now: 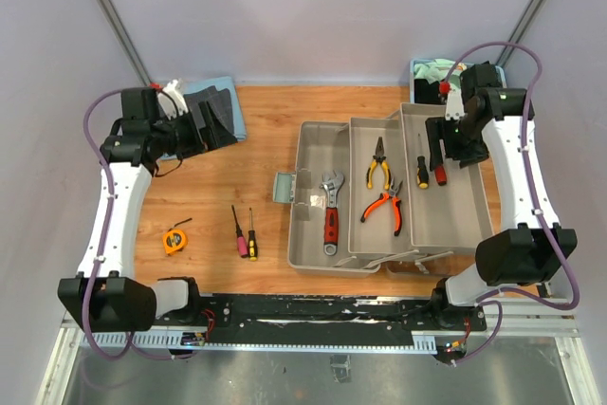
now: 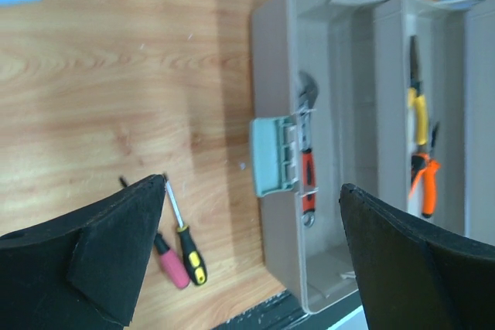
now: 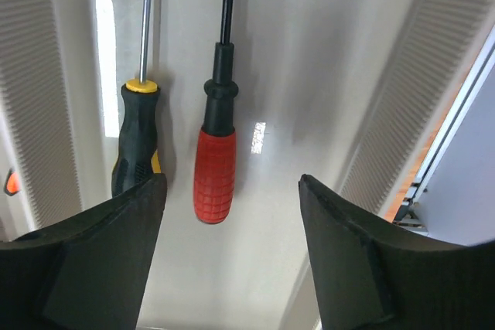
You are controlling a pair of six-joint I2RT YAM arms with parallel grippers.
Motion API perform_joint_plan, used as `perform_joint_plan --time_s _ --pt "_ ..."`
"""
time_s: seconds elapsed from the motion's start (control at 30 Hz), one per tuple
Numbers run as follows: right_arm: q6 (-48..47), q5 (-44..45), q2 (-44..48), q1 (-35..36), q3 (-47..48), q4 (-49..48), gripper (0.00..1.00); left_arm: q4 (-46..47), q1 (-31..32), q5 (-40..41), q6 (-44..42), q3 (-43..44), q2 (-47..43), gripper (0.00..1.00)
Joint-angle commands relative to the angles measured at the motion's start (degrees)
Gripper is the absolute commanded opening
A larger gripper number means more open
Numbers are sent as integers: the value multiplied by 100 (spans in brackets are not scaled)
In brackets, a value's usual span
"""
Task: Pack the tool kit
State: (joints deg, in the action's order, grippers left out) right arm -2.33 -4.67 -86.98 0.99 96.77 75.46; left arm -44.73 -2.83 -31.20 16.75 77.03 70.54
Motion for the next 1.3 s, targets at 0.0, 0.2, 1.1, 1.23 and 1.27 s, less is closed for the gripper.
perform_joint_plan --time_s 0.0,0.2,1.1,1.23,1.27 --pt "127 19 189 -99 733 136 74 -252 -31 675 41 -785 -247 98" --pt "114 -136 470 -99 1554 -113 83 -452 -5 1301 428 -2063 -228 86" --pt "584 -11 1493 -99 1275 -46 86 -290 1620 2876 1830 -2809 1482 79" --pt "520 84 1433 -104 1446 73 86 -230 1698 2978 1839 -2730 1760 71" --pt "508 110 1418 -100 1478 94 87 -225 1698 3001 1840 -2736 1797 67"
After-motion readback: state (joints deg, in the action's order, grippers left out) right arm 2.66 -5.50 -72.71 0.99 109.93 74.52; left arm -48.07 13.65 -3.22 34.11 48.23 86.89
